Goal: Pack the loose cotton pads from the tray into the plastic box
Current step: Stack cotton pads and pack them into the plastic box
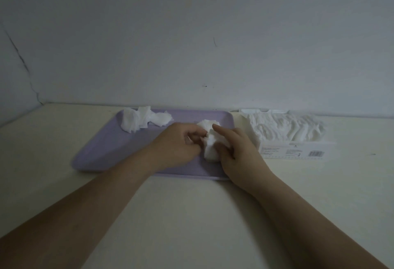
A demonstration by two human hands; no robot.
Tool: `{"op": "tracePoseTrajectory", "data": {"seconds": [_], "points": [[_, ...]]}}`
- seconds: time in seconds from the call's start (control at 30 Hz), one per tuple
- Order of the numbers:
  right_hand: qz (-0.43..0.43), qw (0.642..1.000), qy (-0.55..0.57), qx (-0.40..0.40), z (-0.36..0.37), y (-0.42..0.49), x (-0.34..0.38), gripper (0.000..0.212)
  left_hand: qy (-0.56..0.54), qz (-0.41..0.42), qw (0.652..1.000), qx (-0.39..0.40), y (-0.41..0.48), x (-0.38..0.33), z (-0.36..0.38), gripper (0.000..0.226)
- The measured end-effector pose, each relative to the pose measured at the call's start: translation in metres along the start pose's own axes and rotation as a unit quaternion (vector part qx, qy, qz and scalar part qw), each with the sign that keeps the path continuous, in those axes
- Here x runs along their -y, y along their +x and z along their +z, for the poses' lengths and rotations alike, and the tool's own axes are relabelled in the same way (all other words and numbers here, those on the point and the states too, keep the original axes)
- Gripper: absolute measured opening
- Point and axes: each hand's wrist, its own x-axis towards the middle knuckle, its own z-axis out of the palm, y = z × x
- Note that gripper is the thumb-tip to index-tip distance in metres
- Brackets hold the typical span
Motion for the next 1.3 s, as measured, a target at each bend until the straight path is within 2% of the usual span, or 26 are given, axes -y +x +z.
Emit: {"op": "tracePoseTrajectory", "data": {"seconds": [0.07,0.1,0.2,0.3,0.37,0.5,0.57,0.63,0.67,0.73,0.77,0.9,1.03,1.2,1.3], "points": [[0.021,0.999,-0.011,-0.027,-0.001,0.001,0.002,0.049,0.047,-0.029,0.992,-0.109,0.011,0.008,-0.007,0.028],[0.030,0.999,-0.011,-0.036,-0.001,0.002,0.003,0.050,0.071,-0.051,0.987,-0.136,0.015,0.012,-0.009,0.032],[0.050,0.998,-0.004,-0.048,0.000,0.003,0.003,0.053,0.092,-0.127,0.985,-0.078,0.024,0.016,-0.009,0.054],[0.068,0.997,0.000,-0.041,-0.001,0.003,0.003,0.054,0.058,-0.123,0.990,-0.035,0.026,0.018,-0.008,0.059],[0.074,0.996,-0.001,-0.041,-0.001,0.003,0.001,0.053,0.021,-0.116,0.993,-0.022,0.023,0.021,-0.010,0.051],[0.087,0.995,-0.009,-0.038,-0.001,0.004,0.002,0.052,-0.003,-0.110,0.994,-0.008,0.011,0.027,-0.016,0.016],[0.091,0.995,-0.014,-0.029,-0.001,0.004,0.003,0.054,-0.014,-0.107,0.994,-0.031,0.005,0.026,-0.018,0.014],[0.094,0.995,-0.008,-0.028,-0.003,0.003,0.005,0.055,-0.076,-0.106,0.989,-0.072,0.001,0.025,-0.021,0.018],[0.099,0.995,-0.002,-0.032,-0.003,0.003,0.006,0.055,-0.141,-0.102,0.981,-0.081,-0.001,0.025,-0.025,0.018],[0.110,0.993,0.010,-0.046,-0.004,0.004,0.007,0.055,-0.254,-0.086,0.962,-0.045,-0.006,0.023,-0.029,0.018],[0.115,0.992,0.019,-0.052,-0.005,0.005,0.008,0.055,-0.268,-0.071,0.961,-0.012,-0.009,0.021,-0.029,0.019],[0.128,0.986,0.097,-0.043,-0.008,0.003,0.010,0.052,-0.236,-0.019,0.968,0.087,-0.013,0.005,-0.012,0.025],[0.119,0.984,0.135,-0.010,-0.009,0.002,0.008,0.047,-0.226,-0.046,0.972,0.042,-0.010,0.009,-0.006,0.032],[0.111,0.977,0.182,0.010,-0.007,0.002,0.006,0.045,-0.200,-0.041,0.979,0.023,-0.011,0.011,-0.003,0.028],[0.130,0.963,0.231,0.042,-0.010,0.002,0.004,0.061,-0.178,-0.040,0.983,-0.008,-0.010,0.011,0.000,0.024]]}}
